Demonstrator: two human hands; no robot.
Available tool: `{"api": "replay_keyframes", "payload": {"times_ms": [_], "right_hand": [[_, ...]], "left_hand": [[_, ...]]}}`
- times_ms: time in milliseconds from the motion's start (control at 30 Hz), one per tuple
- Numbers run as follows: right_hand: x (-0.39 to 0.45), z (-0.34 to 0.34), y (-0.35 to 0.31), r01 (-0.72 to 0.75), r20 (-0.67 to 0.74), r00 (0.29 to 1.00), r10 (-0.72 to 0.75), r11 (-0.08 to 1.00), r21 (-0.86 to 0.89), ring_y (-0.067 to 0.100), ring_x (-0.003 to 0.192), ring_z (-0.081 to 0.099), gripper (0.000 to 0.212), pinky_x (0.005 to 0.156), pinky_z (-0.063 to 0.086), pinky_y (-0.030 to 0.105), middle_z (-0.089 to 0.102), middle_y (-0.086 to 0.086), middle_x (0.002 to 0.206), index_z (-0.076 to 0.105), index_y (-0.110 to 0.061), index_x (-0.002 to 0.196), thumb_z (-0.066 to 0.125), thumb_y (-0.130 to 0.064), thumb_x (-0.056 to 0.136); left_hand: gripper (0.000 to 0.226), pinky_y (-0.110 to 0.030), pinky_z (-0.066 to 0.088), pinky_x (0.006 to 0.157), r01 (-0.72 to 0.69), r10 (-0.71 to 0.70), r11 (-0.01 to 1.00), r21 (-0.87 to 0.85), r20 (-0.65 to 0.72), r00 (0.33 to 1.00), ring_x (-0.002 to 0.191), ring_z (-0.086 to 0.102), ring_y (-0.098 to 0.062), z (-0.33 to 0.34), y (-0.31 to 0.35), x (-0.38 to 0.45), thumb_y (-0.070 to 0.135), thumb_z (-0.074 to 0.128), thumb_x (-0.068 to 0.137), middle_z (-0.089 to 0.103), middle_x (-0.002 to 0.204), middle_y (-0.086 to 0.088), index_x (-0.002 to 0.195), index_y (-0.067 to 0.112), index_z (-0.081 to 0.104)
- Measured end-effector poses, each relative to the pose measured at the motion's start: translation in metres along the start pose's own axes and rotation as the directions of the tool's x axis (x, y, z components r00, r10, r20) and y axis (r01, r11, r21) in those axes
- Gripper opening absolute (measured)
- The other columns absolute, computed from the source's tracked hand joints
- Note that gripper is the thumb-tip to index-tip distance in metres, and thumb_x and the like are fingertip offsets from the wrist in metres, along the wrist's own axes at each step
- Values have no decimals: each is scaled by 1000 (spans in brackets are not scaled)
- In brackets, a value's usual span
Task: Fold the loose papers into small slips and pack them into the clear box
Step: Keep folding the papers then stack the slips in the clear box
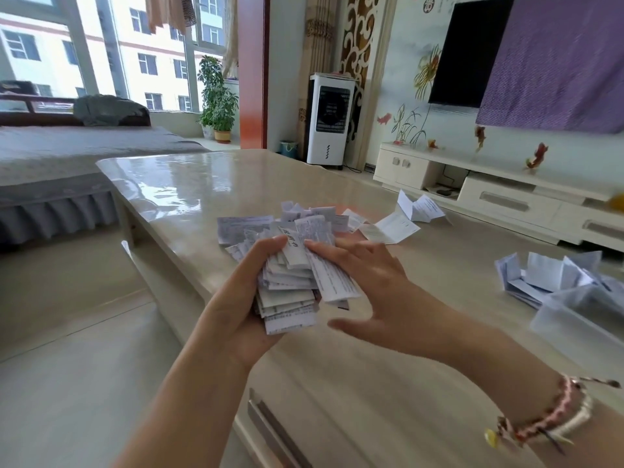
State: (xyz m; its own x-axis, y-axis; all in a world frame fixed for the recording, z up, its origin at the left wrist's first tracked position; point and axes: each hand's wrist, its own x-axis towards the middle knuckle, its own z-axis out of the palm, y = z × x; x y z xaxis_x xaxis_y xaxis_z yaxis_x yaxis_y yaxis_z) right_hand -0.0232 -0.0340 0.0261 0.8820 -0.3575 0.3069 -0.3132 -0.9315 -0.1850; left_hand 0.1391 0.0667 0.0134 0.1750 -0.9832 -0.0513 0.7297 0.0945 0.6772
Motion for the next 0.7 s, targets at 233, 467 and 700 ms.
{"api": "replay_keyframes", "payload": {"times_ms": [233, 467, 700], "right_hand": [[6, 1, -6, 18, -274, 958, 80, 941, 338, 12, 119, 39, 32, 102, 29, 18, 42, -16, 126, 65, -38, 118, 40, -42, 99], [11, 2, -14, -28, -179, 915, 360, 502, 864, -6, 84, 63, 14, 74, 45, 8, 72, -16, 93, 70, -18, 99, 59, -21, 90], [16, -3, -9, -50, -81, 978, 194, 588, 807, 7, 110, 61, 53, 86, 53, 25, 56, -2, 129, 50, -25, 127, 71, -7, 83]], "left_hand": [[46, -34, 53, 83, -9, 14, 998, 62, -78, 997, 83, 63, -23, -3, 1, 0, 28, 72, 77, 65, 102, -15, 116, 5, 67], [31, -34, 50, 74, 39, -28, 982, 183, -66, 997, 72, 60, -21, 5, -8, -9, 29, 69, 76, 66, 89, -10, 101, 12, 76], [31, -36, 48, 79, 38, -32, 965, 260, -24, 999, 76, 58, -22, -1, -5, -18, 28, 69, 80, 66, 94, -12, 107, 14, 75]]}}
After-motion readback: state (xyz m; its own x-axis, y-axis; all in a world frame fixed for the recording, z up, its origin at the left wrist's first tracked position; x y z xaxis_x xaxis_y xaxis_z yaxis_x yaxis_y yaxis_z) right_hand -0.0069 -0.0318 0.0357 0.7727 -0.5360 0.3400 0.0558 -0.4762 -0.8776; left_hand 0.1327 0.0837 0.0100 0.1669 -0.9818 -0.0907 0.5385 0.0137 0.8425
